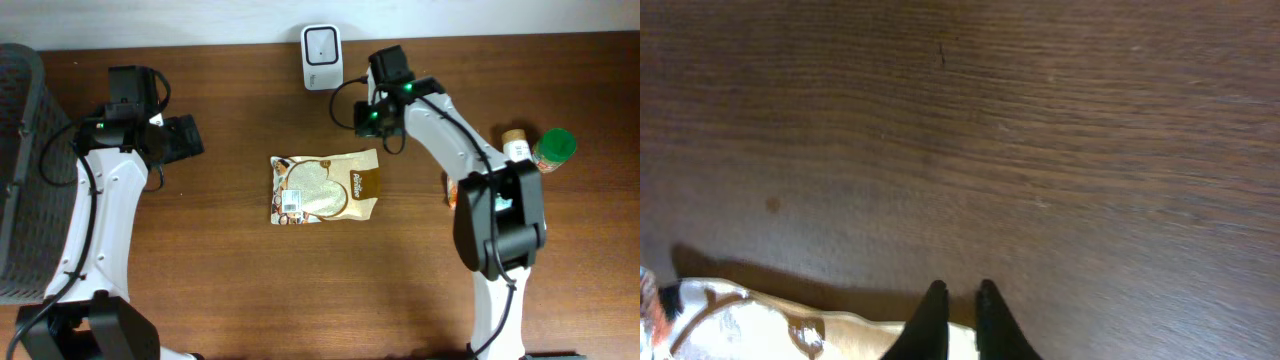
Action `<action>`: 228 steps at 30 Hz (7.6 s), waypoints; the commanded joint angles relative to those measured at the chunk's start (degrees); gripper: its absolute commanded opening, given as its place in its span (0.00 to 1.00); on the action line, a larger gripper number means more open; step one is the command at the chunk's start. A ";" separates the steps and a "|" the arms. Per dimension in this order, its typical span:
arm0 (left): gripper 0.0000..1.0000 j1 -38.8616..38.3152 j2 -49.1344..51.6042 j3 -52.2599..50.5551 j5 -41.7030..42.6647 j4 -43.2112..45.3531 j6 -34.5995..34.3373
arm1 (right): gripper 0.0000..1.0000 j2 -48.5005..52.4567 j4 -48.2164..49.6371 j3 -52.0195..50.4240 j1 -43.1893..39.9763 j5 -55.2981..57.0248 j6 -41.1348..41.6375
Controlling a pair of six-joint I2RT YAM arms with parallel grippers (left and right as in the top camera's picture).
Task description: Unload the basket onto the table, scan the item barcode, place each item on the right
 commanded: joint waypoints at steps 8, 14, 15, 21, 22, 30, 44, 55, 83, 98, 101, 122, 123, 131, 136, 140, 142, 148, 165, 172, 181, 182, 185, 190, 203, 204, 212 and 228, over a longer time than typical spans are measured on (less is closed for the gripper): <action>0.99 0.09 -0.22 0.79 -0.42 0.13 1.09 | 0.04 5.29 -6.23 1.38 3.13 0.72 1.95; 0.99 0.09 -0.22 0.79 -0.42 0.13 1.09 | 0.04 5.29 -20.65 3.52 2.75 -3.98 1.88; 0.99 0.09 -0.22 0.79 -0.42 0.13 1.09 | 0.05 5.29 -23.02 3.52 2.75 -5.99 1.86; 0.99 0.09 -0.22 0.79 -0.42 0.13 1.09 | 0.05 5.29 -31.69 3.52 4.94 -13.49 -1.62; 0.99 0.09 -0.22 0.79 -0.42 0.13 1.09 | 0.05 5.29 -32.79 3.52 5.77 -14.43 -3.23; 0.99 0.09 -0.22 0.79 -0.42 0.13 1.09 | 0.13 4.63 -34.10 11.56 5.92 -14.21 -10.47; 0.99 0.09 -0.22 0.79 -0.42 0.13 1.09 | 0.59 11.61 -23.69 16.13 4.66 -25.64 -31.36; 0.99 0.09 -0.22 0.79 -0.42 0.13 1.09 | 0.54 16.11 -20.61 16.13 4.72 -32.61 -31.15; 0.99 0.09 -0.22 0.79 -0.42 0.13 1.09 | 0.04 19.76 -18.27 16.13 5.60 -20.11 -20.15; 0.99 0.09 -0.22 0.79 -0.42 0.13 1.09 | 0.04 12.28 -21.84 16.68 -8.17 -25.09 -7.39; 0.99 0.09 -0.22 0.79 -0.42 0.13 1.09 | 0.34 12.13 -27.85 16.70 -9.77 -30.27 -18.51; 0.99 0.09 -0.22 0.79 -0.42 0.13 1.09 | 0.67 12.37 -34.67 2.84 -2.75 -33.09 -41.18; 0.99 0.09 -0.22 0.79 -0.42 0.13 1.09 | 0.67 12.37 -34.36 2.01 -1.84 -33.11 -41.11; 0.99 0.09 -0.22 0.79 -0.42 0.13 1.09 | 0.25 12.37 -23.76 -3.67 3.98 -33.09 -16.90; 0.99 0.09 -0.22 0.79 -0.42 0.13 1.09 | 0.05 12.37 -17.05 -3.65 4.46 -32.87 -6.99; 0.99 0.09 -0.22 0.79 -0.42 0.13 1.09 | 0.05 11.87 -16.26 -3.26 3.82 -32.65 -6.08; 0.99 0.09 -0.22 0.79 -0.42 0.13 1.09 | 0.05 10.12 -16.31 -3.26 2.25 -29.70 -3.98; 0.99 0.09 -0.22 0.79 -0.42 0.13 1.09 | 0.05 2.36 -17.07 -3.28 -3.13 -24.20 -3.61; 0.99 0.09 -0.22 0.79 -0.42 0.13 1.09 | 0.13 -0.52 -23.96 8.41 9.38 -21.38 -19.12; 0.99 0.09 -0.22 0.79 -0.42 0.13 1.09 | 0.24 0.79 -16.70 11.98 18.97 -20.96 -13.94; 0.99 0.09 -0.22 0.79 -0.42 0.13 1.09 | 0.16 9.07 -6.38 11.08 28.65 -12.90 -3.58; 0.99 0.09 -0.22 0.79 -0.42 0.13 1.09 | 0.14 10.05 -6.38 11.08 29.14 -12.85 -3.32; 0.99 0.09 -0.22 0.79 -0.42 0.13 1.09 | 0.13 11.30 -6.14 11.08 29.40 -12.81 -1.57; 0.99 0.09 -0.22 0.79 -0.42 0.13 1.09 | 0.13 12.26 -5.42 11.06 29.38 -9.40 2.29; 0.99 0.09 -0.22 0.79 -0.42 0.13 1.09 | 0.13 12.37 -8.13 10.43 25.24 4.04 8.68; 0.99 0.09 -0.22 0.79 -0.42 0.13 1.09 | 0.13 12.37 -8.22 10.43 24.48 4.02 9.49; 0.99 0.09 -0.22 0.79 -0.42 0.13 1.09 | 0.08 9.40 -8.55 11.02 19.06 -7.69 4.24; 0.99 0.09 -0.22 0.79 -0.42 0.13 1.09 | 0.39 -12.79 -23.30 6.08 15.02 -14.49 4.57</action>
